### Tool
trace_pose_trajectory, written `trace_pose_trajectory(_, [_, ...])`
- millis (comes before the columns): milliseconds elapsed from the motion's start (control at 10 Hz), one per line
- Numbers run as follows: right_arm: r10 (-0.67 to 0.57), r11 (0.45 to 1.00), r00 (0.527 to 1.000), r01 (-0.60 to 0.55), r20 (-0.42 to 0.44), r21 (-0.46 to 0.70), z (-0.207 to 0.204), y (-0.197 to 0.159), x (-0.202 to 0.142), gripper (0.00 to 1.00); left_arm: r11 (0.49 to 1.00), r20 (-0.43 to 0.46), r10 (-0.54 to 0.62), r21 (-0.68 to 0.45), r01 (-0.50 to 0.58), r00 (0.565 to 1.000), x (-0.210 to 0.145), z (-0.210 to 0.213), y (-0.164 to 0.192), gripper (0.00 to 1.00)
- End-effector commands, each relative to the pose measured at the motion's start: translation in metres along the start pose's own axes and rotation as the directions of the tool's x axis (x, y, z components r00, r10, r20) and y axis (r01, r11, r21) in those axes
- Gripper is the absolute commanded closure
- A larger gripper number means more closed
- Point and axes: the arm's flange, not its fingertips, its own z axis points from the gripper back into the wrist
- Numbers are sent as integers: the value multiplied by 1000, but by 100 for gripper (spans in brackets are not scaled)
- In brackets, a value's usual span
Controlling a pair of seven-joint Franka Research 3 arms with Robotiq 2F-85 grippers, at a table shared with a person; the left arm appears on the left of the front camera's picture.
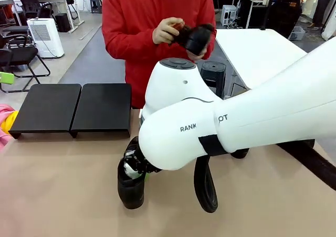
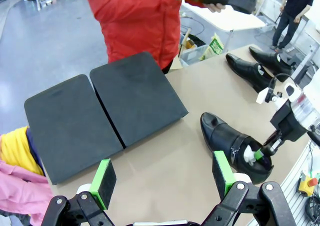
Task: Organize the shoes by placing them on the stand.
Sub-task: Pick up one Shoe and place it in the middle of the table.
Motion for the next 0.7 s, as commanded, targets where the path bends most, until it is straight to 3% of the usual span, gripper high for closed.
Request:
trace_pose_trajectory(0, [34,999,998,-35,49,10,-6,13,-1,100,1000,3,-3,-4,3,1000,0,1,0,0])
trace_pose_trajectory(300, [38,999,999,-38,32,-13,-15,12,-4,97,1000,3,-3,-4,3,1000,0,1,0,0])
trace_pose_trajectory(600, [12,1000,1000,-12,-22,-21,-21,13,-11,45,1000,3,-3,-4,3,1000,0,1,0,0])
